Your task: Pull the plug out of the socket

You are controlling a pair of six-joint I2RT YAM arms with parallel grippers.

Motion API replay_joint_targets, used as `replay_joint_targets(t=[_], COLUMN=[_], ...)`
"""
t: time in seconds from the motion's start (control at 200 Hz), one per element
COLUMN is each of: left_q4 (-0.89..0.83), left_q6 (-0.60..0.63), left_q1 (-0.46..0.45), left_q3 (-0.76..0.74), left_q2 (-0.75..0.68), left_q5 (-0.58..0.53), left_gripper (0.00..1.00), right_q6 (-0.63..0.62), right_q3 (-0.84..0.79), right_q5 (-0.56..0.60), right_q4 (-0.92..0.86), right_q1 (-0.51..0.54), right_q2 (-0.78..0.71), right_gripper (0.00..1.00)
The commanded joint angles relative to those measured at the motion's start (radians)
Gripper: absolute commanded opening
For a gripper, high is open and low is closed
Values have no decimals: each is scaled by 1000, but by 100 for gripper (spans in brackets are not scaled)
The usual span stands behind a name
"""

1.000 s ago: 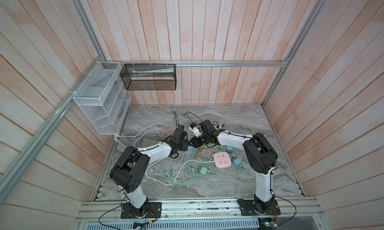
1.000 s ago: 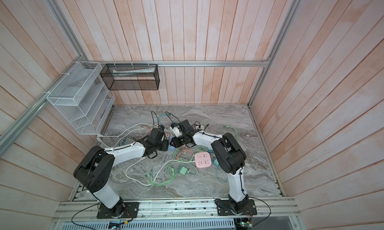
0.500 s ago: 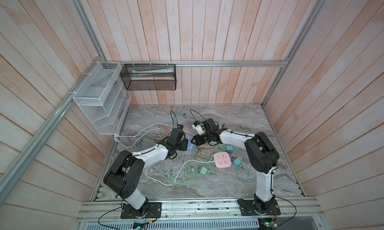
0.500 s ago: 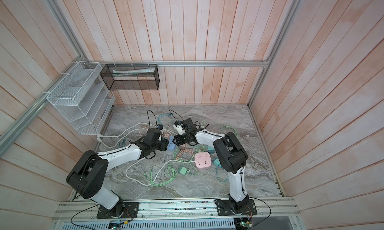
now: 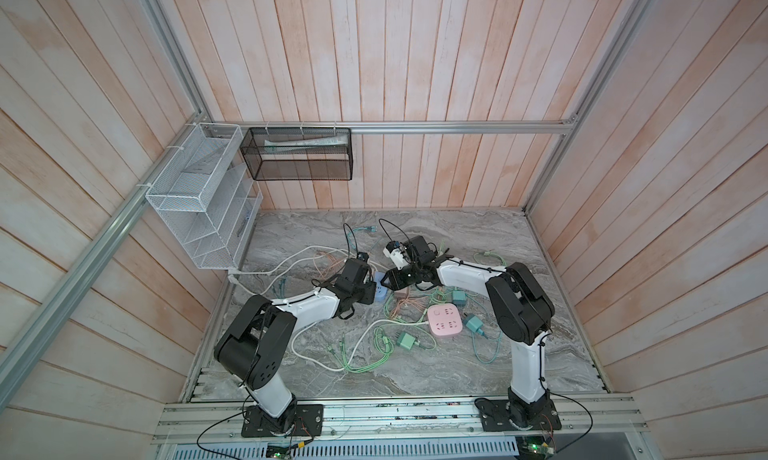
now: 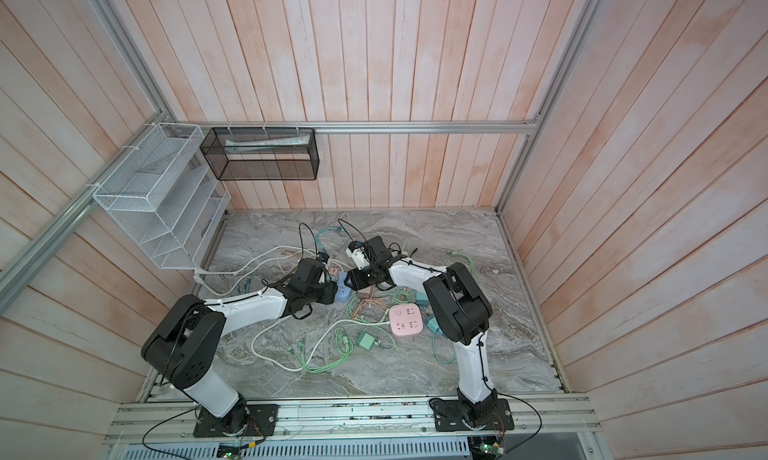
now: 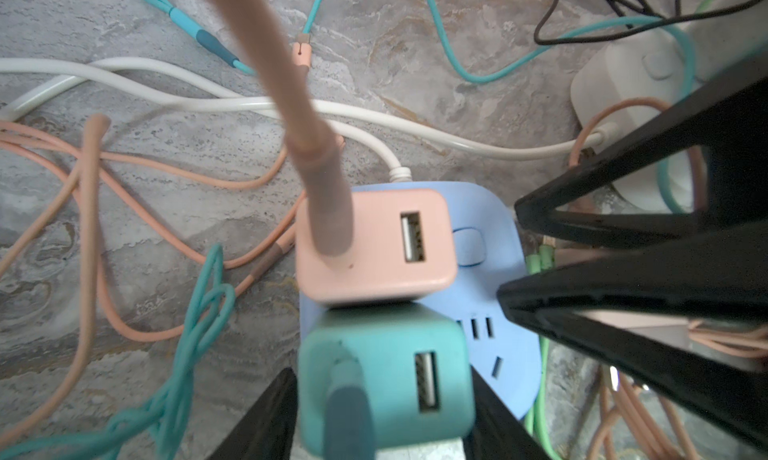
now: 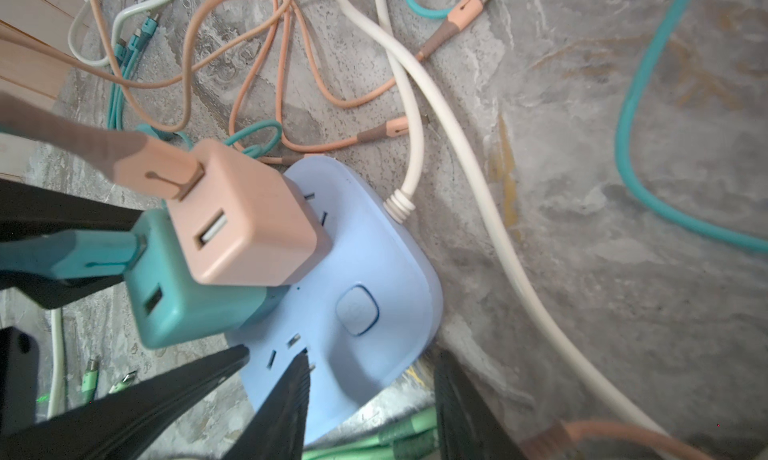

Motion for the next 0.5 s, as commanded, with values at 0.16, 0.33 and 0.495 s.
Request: replay_joint_targets(t=[0.16,0.33,0.495], left_q4=[41,60,62], left_q6=[-1,6,10], left_q1=[4,4,5], left_q3=[26,27,27], left_q2=[15,29,39], left_q5=[-20,-18,-17], left_gripper=[61,58,52], right_q6=[-10,-5,-5], right_q3=[21,5,18], right_q5=[11,10,10], right_q4=[-28,-22,-28], right_q1=[-5,-5,-5], right_q2=[32,32,45], right_gripper=[45,44,44])
